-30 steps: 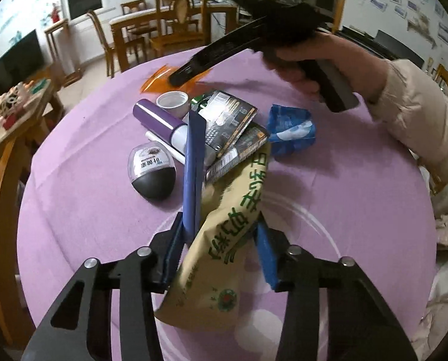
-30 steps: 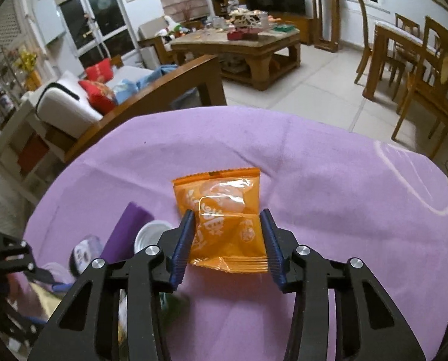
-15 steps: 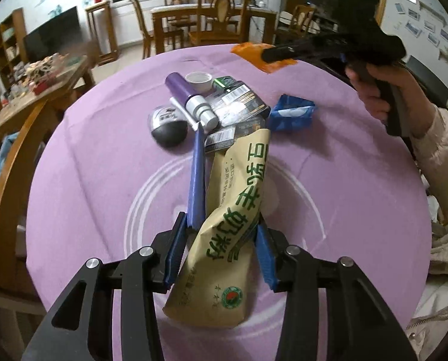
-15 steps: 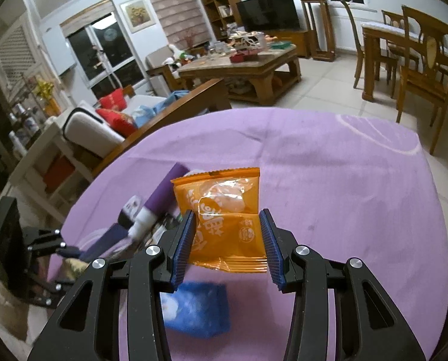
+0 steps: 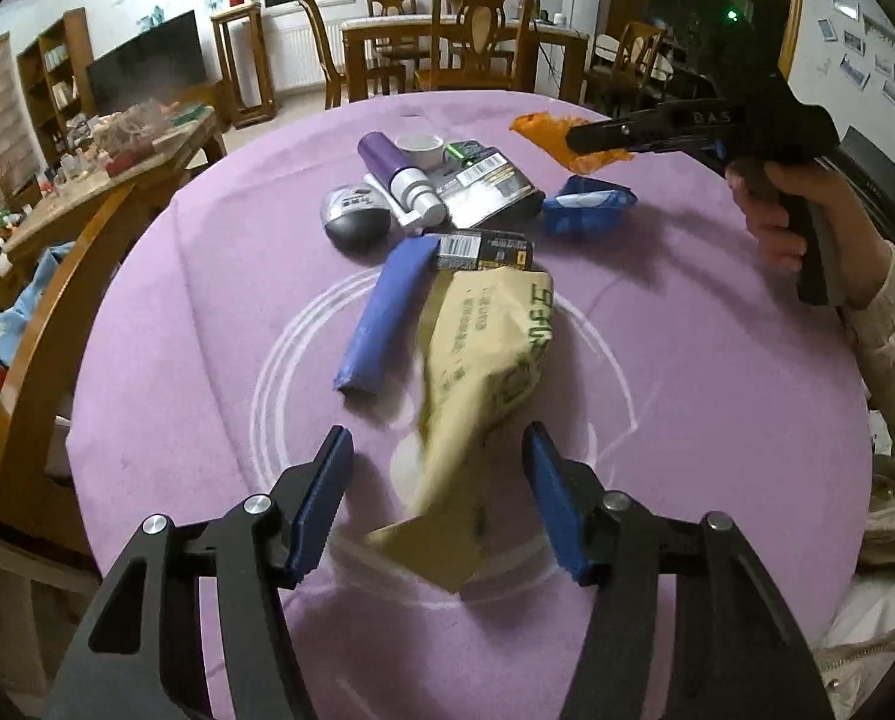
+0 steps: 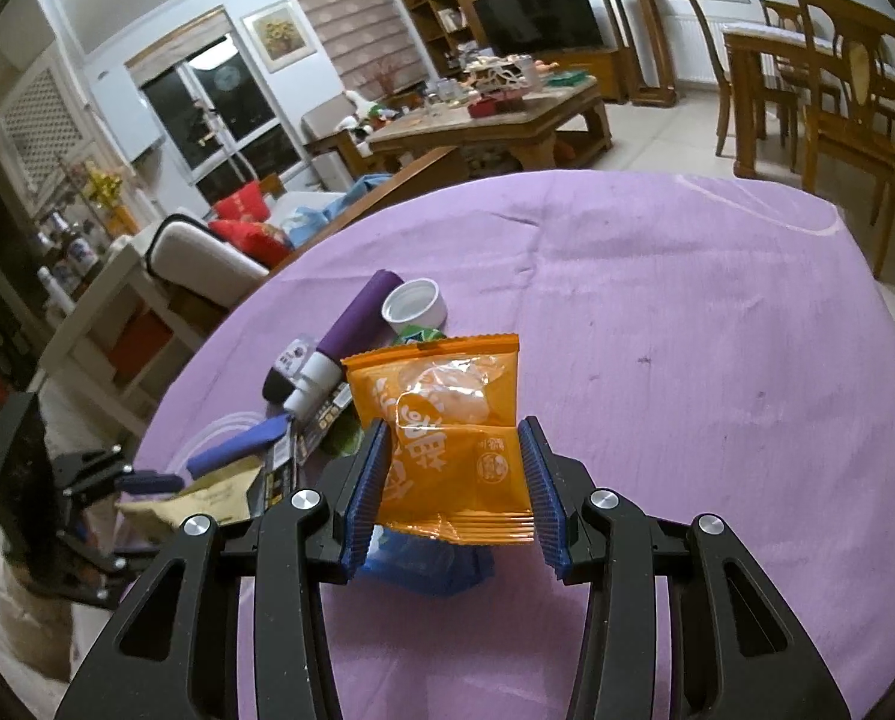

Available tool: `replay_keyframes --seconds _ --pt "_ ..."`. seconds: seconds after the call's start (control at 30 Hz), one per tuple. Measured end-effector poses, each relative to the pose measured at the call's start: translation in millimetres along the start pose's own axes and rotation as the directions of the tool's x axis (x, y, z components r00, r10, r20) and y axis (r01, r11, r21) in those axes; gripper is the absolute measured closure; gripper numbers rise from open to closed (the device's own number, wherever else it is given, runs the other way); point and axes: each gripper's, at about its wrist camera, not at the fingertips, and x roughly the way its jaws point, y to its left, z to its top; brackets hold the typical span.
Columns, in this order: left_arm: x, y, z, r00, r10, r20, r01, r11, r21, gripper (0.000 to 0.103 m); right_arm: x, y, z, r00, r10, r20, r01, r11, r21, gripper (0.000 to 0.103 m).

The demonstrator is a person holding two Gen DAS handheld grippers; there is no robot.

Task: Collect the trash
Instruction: 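Carry the paper bag and orange packet over the black bin and open both tools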

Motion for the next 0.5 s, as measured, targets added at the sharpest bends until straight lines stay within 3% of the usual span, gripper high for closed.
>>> replay_keyframes --seconds 0.03,0.07,0.17,0.23,0.5 --pt "2 0 2 1.000 -0.012 0.006 0.012 1.000 -0.010 0.072 -1 2 -1 1.000 0.001 0.001 -0.001 1.000 0.002 0.059" --pt "1 0 3 1.000 -0.026 0.011 0.026 0.999 -0.023 0.083 -2 3 0 1.000 0.001 0.002 -0.001 1.000 0.003 0.059" --pt "0 -7 5 0.999 -0.017 0.037 0.018 0.999 -0.027 0.084 -13 -2 -3 1.000 0.005 0.021 -0.005 1.000 0.011 0.059" --pt "-6 -10 7 0.996 -0.047 0.074 0.051 0.998 -0.045 0.084 -26 -5 -5 0.999 0.003 0.047 -0.004 1.000 0.017 0.059" --pt "-31 -35 38 0.962 -0.113 0.250 0.136 0.987 -0.079 0.084 -96 -34 -15 0.979 -0.003 0.203 -0.018 0.995 0.103 0.059"
